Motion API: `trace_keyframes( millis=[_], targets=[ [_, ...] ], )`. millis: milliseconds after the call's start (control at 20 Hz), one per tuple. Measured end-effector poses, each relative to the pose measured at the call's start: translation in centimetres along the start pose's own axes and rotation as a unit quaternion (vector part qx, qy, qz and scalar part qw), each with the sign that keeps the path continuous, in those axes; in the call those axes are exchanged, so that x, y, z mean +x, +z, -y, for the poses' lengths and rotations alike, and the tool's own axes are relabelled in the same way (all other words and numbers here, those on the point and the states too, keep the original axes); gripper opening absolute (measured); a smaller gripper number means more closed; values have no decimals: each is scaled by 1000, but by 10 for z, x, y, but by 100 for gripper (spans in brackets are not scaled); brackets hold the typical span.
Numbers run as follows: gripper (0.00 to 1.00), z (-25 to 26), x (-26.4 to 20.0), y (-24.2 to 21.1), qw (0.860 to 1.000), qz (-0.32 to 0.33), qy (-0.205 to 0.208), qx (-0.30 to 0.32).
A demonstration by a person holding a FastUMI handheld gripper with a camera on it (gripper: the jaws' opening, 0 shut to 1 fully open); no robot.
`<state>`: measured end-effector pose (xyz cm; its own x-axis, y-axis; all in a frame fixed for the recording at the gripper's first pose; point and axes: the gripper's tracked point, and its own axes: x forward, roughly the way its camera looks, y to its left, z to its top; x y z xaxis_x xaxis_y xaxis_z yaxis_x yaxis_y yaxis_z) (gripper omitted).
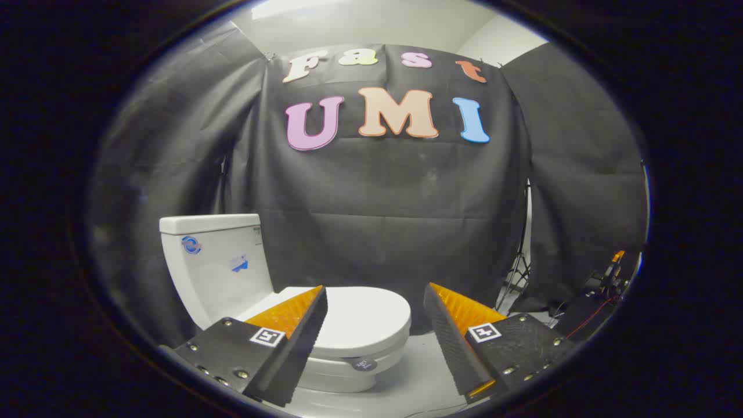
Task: Open the toilet lid.
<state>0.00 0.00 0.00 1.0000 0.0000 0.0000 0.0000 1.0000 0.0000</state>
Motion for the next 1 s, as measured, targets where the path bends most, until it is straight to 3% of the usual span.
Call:
trace_keyframes(
  millis=[1000],
  targets=[
    [99, 3, 15, -23, 1000, -30, -7, -5]
  ],
)
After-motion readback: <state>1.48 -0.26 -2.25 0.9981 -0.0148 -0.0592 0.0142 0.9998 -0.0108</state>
